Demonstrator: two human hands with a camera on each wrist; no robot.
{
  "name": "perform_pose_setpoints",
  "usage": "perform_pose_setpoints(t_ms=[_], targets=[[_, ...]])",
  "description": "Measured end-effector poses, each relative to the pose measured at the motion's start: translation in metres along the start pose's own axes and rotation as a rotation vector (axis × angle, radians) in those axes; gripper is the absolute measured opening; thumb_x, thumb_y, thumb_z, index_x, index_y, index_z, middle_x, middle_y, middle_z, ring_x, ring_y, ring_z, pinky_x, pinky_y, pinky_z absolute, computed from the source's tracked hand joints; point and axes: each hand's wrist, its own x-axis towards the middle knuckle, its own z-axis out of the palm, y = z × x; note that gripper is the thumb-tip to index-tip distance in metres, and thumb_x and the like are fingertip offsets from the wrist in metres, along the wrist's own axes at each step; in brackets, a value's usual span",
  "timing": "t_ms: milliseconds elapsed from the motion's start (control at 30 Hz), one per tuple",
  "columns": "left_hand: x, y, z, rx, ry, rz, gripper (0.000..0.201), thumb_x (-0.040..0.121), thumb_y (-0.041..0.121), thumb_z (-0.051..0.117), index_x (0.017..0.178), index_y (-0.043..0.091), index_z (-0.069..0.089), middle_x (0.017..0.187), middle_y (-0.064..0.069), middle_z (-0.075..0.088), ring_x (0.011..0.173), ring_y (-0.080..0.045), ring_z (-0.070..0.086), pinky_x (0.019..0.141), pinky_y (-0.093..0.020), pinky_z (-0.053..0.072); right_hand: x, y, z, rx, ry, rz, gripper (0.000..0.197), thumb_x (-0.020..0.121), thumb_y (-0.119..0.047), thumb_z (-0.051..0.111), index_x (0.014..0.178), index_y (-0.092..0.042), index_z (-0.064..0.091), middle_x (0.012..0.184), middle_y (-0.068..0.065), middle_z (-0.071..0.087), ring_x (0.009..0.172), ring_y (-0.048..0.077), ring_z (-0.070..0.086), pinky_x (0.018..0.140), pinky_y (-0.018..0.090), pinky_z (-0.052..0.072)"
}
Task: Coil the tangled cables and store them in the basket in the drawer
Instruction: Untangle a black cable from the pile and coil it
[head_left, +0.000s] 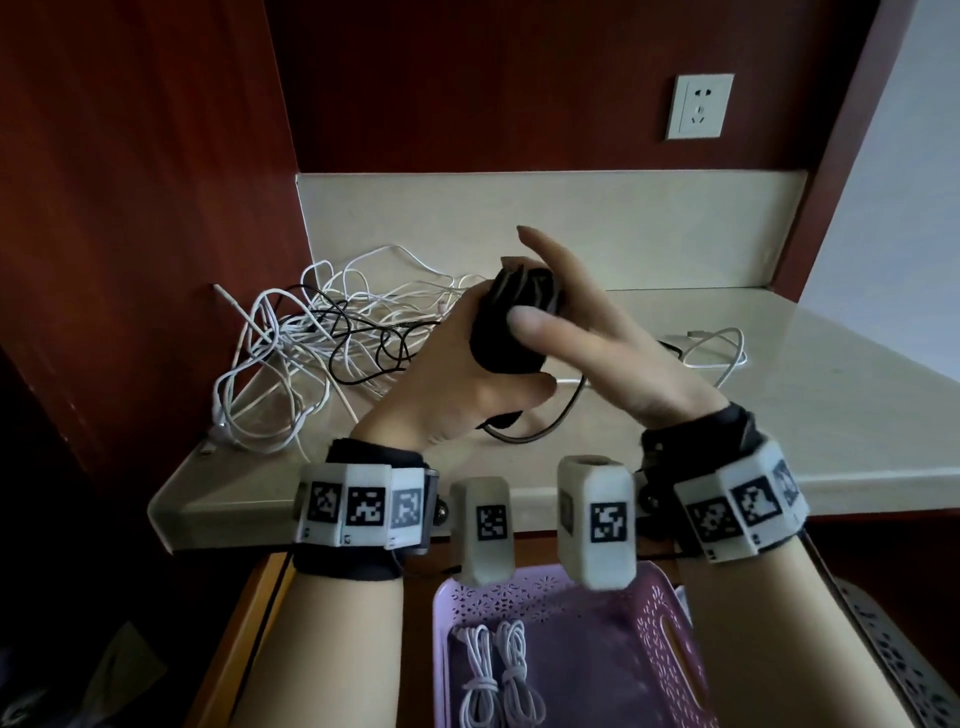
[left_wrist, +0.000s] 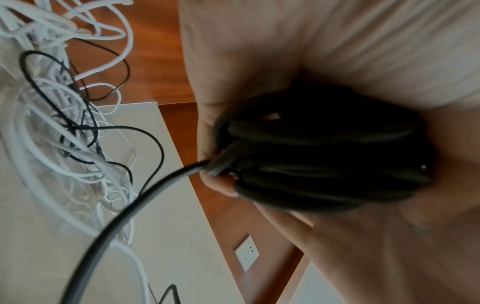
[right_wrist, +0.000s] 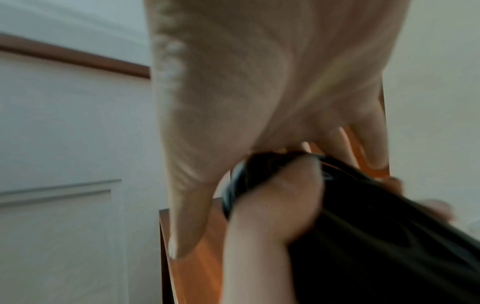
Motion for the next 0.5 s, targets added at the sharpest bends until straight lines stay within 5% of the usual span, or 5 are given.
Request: perform_pose_setpoints(t_ms=[100,300,400,500], targets=[[0.004,0.0,0.007,0.107,0.066,0.059,0.037,0.057,0.019,0.069,0.09,0.008,0.056,0.074,-0.009,0.058,0.065,-0.028,0.056,0.054,-0.041,0.045,0.005,0.006,0.01,-0.036,0.112,-0.045,0.096,0.065,-0.042,0.077,0.142,-0.037,0.02,0.138,-0.001,0.04,0.123,-0.004,0.046,0.102,0.014,0.037],[0.003,-0.004,0.014,0.269,0.147,0.038,0.051,0.052,0.029,0.073,0.098,0.022,0.052,0.088,0.006,0.064,0.079,-0.011,0.065,0.066,-0.033,0.052,0.006,0.014,0.002,0.137,0.065,-0.076,0.101,0.06,-0.024,0.083,0.141,-0.036,0.024,0.123,0.022,0.053,0.112,-0.002,0.054,0.096,0.024,0.045],[0.002,-0.004,0.018,0.32,0.188,-0.008,0.067,0.05,0.037,0.073,0.11,0.022,0.046,0.094,0.01,0.063,0.086,-0.008,0.064,0.069,-0.028,0.053,0.005,0.013,0.002,0.144,0.133,-0.126,0.077,0.06,-0.027,0.079,0.129,-0.02,0.045,0.096,0.01,0.063,0.094,0.014,0.061,0.084,0.029,0.051],[0.002,0.001,0.017,0.42,0.258,-0.037,0.063,0.059,0.029,0.077,0.11,0.022,0.041,0.087,0.015,0.056,0.081,-0.01,0.06,0.063,-0.018,0.049,0.006,0.01,0.006,0.159,0.229,-0.159,0.056,0.059,-0.027,0.079,0.107,-0.01,0.054,0.092,0.0,0.06,0.089,0.013,0.06,0.079,0.029,0.05]])
